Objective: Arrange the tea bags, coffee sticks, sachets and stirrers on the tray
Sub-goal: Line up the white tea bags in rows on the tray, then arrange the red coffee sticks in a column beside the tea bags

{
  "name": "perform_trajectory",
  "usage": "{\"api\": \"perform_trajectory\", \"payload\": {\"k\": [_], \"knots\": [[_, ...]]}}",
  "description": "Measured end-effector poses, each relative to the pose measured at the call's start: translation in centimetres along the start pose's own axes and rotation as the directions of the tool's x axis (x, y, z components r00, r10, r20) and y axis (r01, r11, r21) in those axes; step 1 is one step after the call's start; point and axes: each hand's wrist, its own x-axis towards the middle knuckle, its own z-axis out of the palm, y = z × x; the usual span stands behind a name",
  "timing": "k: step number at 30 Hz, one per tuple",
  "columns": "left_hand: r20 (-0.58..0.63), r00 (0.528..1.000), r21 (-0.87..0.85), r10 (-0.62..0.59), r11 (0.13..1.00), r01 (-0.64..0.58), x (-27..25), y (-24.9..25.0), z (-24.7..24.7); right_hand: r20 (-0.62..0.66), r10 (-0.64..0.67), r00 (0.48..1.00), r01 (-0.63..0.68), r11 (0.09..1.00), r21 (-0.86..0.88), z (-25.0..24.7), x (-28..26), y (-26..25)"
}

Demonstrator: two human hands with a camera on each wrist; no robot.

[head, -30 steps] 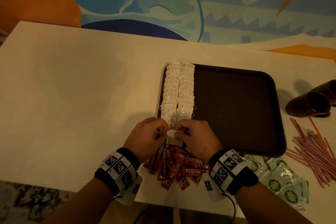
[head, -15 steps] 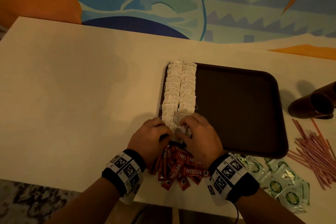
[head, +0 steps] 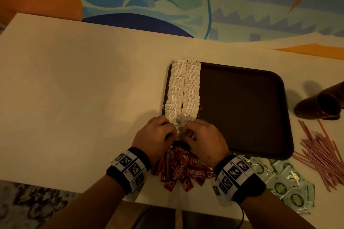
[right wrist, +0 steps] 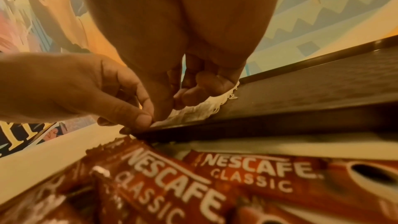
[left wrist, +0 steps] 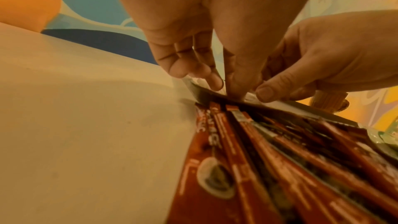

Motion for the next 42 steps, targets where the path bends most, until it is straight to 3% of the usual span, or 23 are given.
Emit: {"api": "perform_trajectory", "payload": {"k": [9, 15, 18, 20, 23, 31, 42], "knots": [[0.029, 0.997, -0.035, -0.067, 0.997, 0.068, -0.9, 0.8, -2.3, 0.049, 0.069, 0.996, -0.071, 0.997, 0.039, -1.9, -1.9, -0.4], [0.047, 0.989, -0.035, -0.138, 0.990, 0.140, -3.8, 1.0, -4.0, 0.176, 0.107, 0.979, -0.100, 0.994, -0.048, -3.2, -5.7, 0.4], [0.110, 0.957, 0.000, -0.269, 0.963, 0.271, -5.7, 1.4, -3.7, 0.211, 0.167, 0.963, -0.139, 0.980, -0.143, -2.6, -7.9, 0.3], [0.183, 0.909, 0.059, -0.375, 0.927, 0.370, -6.5, 2.2, -3.4, 0.219, 0.198, 0.955, -0.157, 0.969, -0.190, -2.0, -8.9, 0.3], [0.246, 0.858, 0.123, -0.452, 0.892, 0.435, -6.9, 3.6, -2.5, 0.223, 0.183, 0.957, -0.124, 0.959, -0.253, -0.9, -9.7, 0.0], [0.274, 0.840, 0.189, -0.469, 0.882, 0.431, -6.3, 5.0, 0.6, 0.216, 0.149, 0.965, -0.069, 0.938, -0.341, 1.1, -9.3, -0.6], [0.286, 0.846, 0.104, -0.450, 0.892, 0.440, -5.9, 4.7, 0.4, 0.193, 0.100, 0.976, -0.028, 0.939, -0.344, 1.6, -8.4, -1.2]]}}
